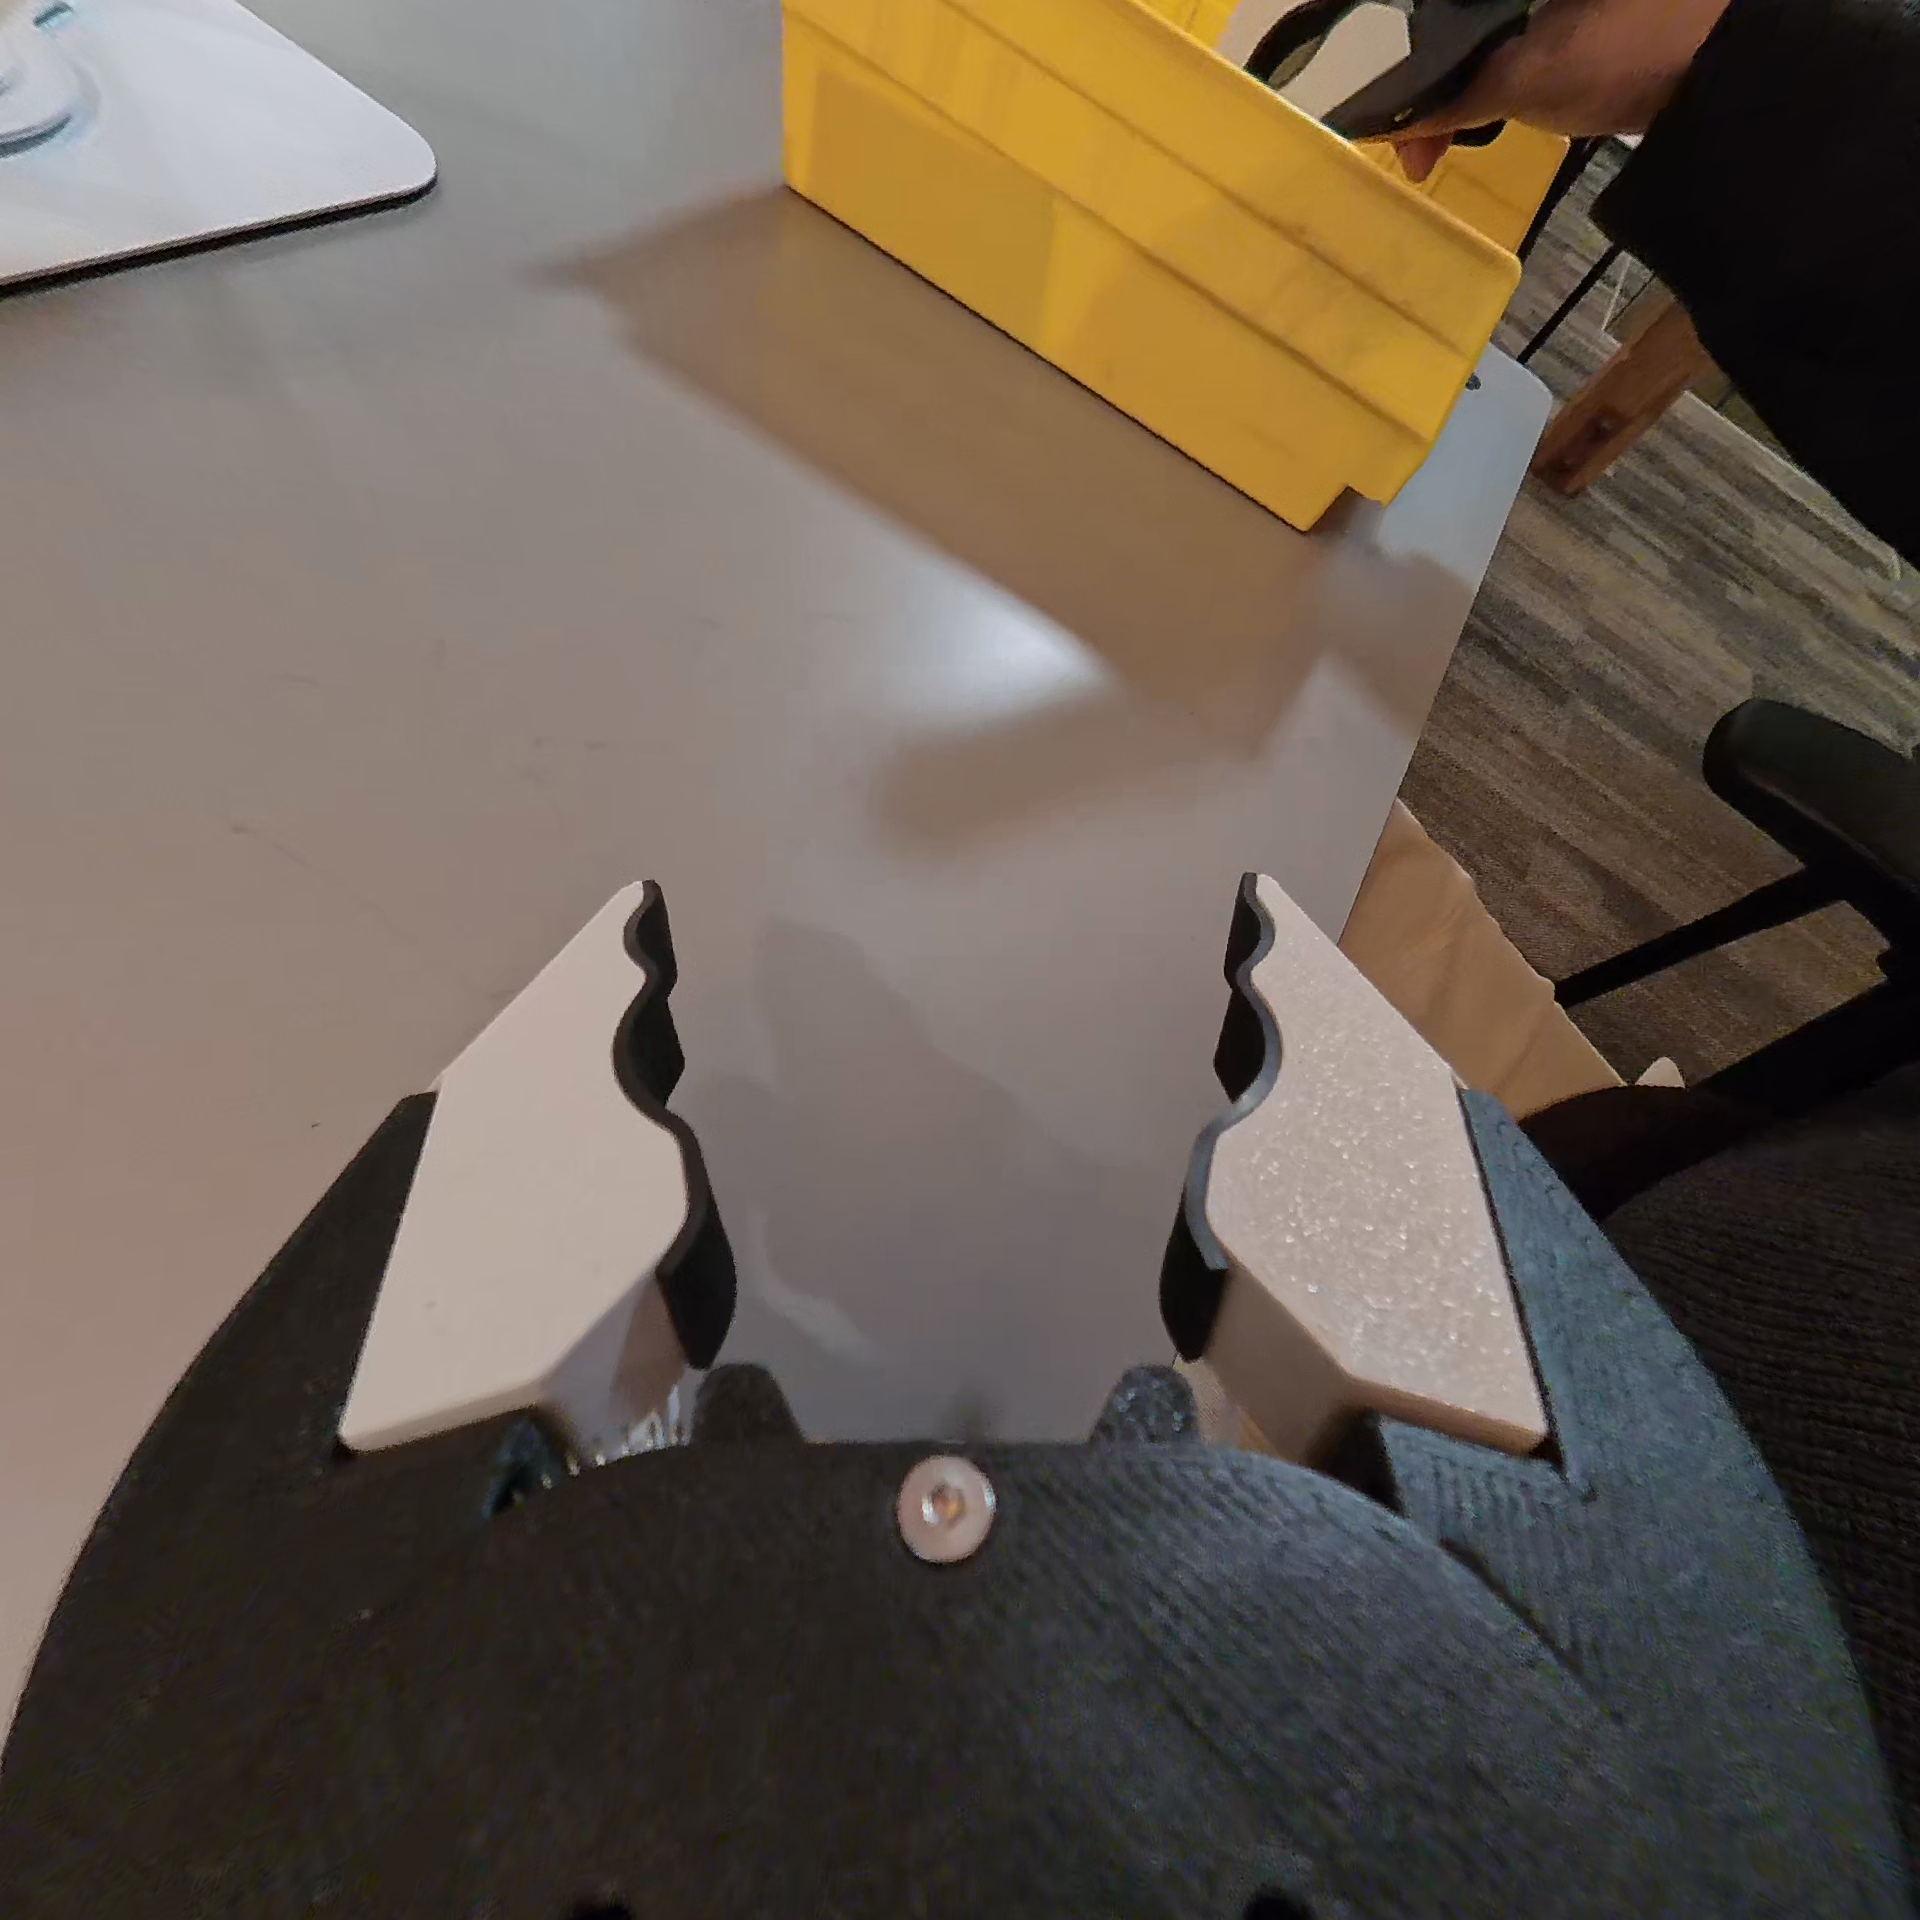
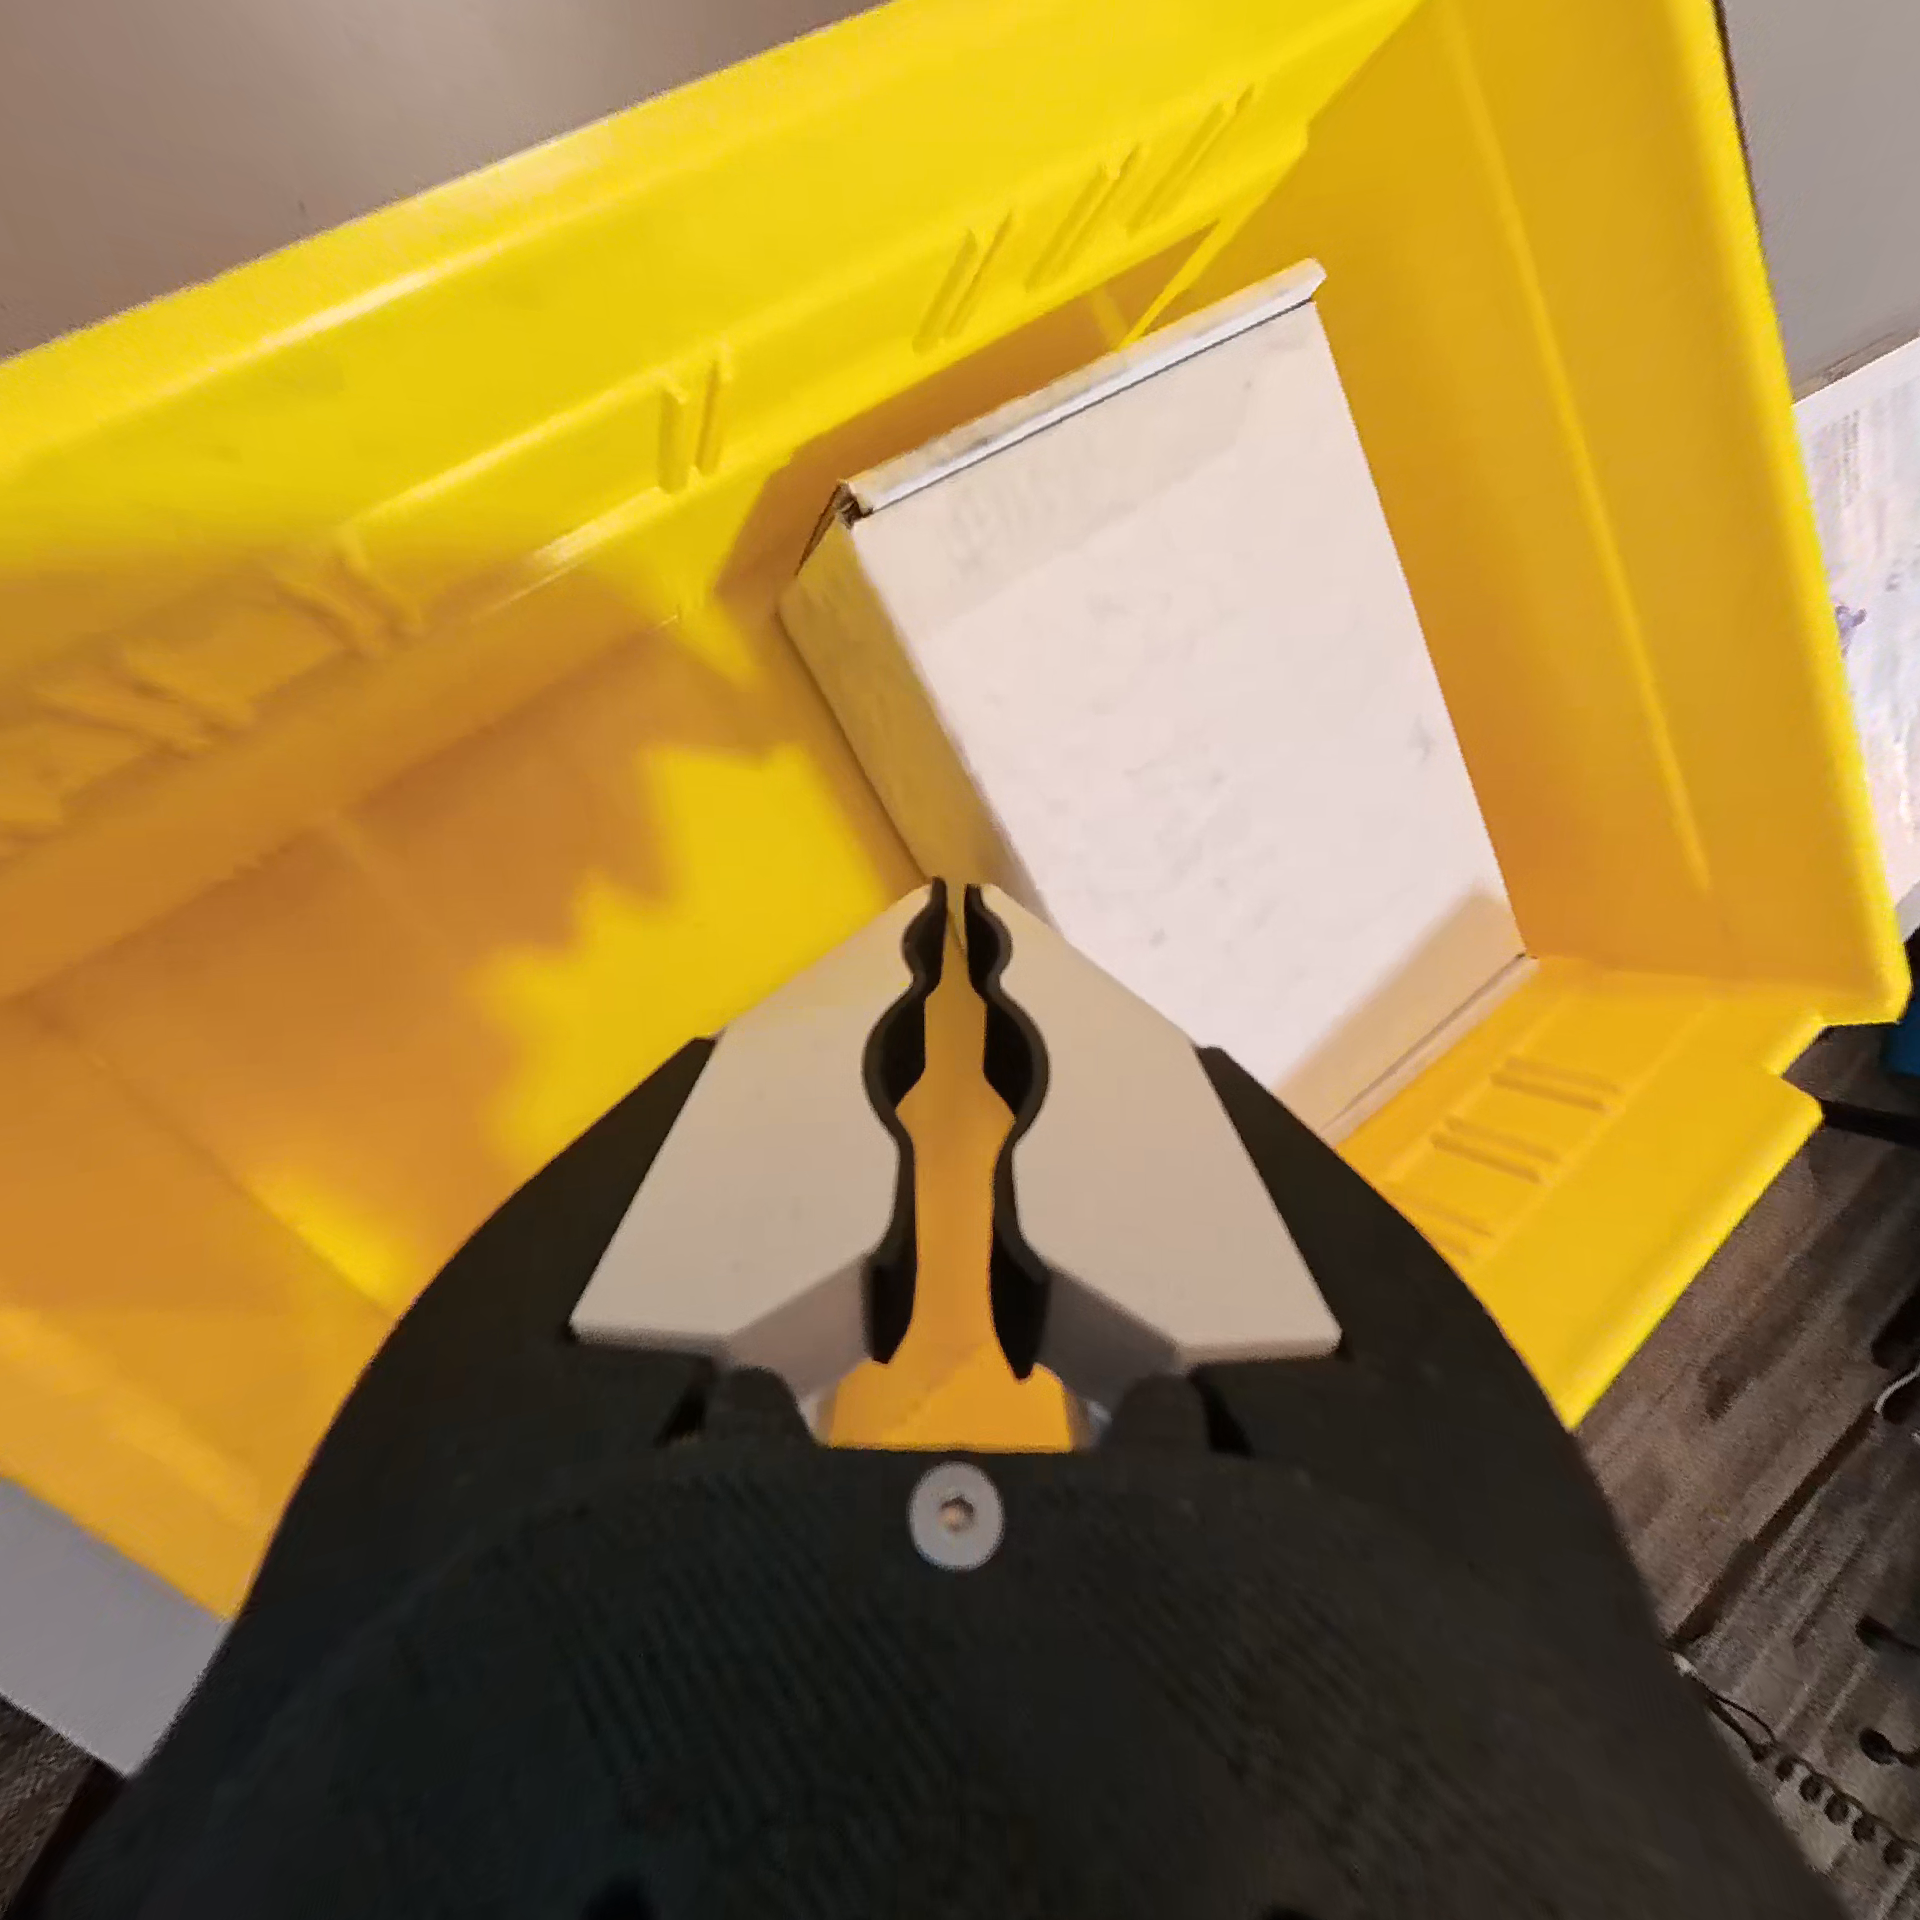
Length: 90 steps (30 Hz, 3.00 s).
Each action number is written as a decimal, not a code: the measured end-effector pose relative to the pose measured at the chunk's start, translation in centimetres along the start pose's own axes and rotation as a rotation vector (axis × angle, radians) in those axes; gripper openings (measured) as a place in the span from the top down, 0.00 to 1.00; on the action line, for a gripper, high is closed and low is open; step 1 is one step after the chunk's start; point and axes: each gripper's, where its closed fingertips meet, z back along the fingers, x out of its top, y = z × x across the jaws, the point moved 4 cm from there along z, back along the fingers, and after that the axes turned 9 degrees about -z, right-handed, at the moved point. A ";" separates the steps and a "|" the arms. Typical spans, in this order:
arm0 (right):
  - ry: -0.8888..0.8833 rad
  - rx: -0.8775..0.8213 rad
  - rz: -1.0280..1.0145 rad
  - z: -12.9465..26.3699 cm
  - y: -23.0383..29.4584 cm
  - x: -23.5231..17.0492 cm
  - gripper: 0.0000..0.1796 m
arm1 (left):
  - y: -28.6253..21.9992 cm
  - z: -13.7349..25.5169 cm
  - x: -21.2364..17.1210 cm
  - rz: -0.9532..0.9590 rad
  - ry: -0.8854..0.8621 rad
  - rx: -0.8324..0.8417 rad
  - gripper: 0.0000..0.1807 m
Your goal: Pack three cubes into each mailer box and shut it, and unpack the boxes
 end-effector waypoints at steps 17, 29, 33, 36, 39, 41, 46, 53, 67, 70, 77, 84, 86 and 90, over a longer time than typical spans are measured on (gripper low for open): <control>-0.504 0.117 -0.120 11.4 5.3 12.4 0.96 | 0.0 -0.4 -0.1 0.011 -0.014 0.008 0.42; -0.624 0.524 -0.293 4.6 22.2 18.3 0.94 | 0.4 -0.5 -0.6 -0.040 0.003 0.075 0.50; -0.662 0.590 -0.294 2.0 24.0 18.3 0.94 | 0.2 -0.6 -0.7 -0.060 0.018 0.077 0.51; -0.675 0.586 -0.290 0.8 23.8 17.2 0.95 | 0.2 -0.6 -0.7 -0.066 0.021 0.079 0.53; -0.671 0.567 -0.294 0.3 23.3 16.2 0.95 | 0.4 -0.7 -0.8 -0.048 0.031 0.081 0.57; -0.685 0.555 -0.282 0.4 23.1 16.0 0.95 | 0.5 -0.8 -0.8 -0.030 0.034 0.069 0.61; -0.676 0.557 -0.271 0.2 23.1 16.0 0.95 | 0.7 -0.7 -0.8 -0.007 0.026 0.054 0.73; -0.633 0.523 -0.189 -0.4 24.2 15.9 0.95 | 1.3 -0.4 -0.8 -0.050 0.033 0.085 0.88; -0.578 0.461 -0.063 -1.0 25.8 15.7 0.95 | 1.7 -0.4 -0.9 -0.030 0.050 0.085 0.95; -0.573 0.455 -0.052 -1.1 25.9 15.7 0.95 | 2.2 -0.2 -0.9 -0.048 0.051 0.124 0.99; -0.567 0.438 -0.033 -1.1 26.1 15.6 0.95 | 4.5 4.8 2.9 -0.150 -0.067 0.308 0.73; -0.573 0.446 -0.035 -1.0 26.2 15.6 0.95 | 14.7 23.0 9.1 -0.371 -0.052 0.740 0.36; -0.567 0.448 -0.037 -1.1 26.2 15.6 0.95 | 19.2 26.0 6.7 -0.283 0.174 0.673 0.28; -0.556 0.448 -0.036 -1.3 26.3 15.8 0.95 | 25.3 28.8 -0.8 -0.136 0.603 0.522 0.31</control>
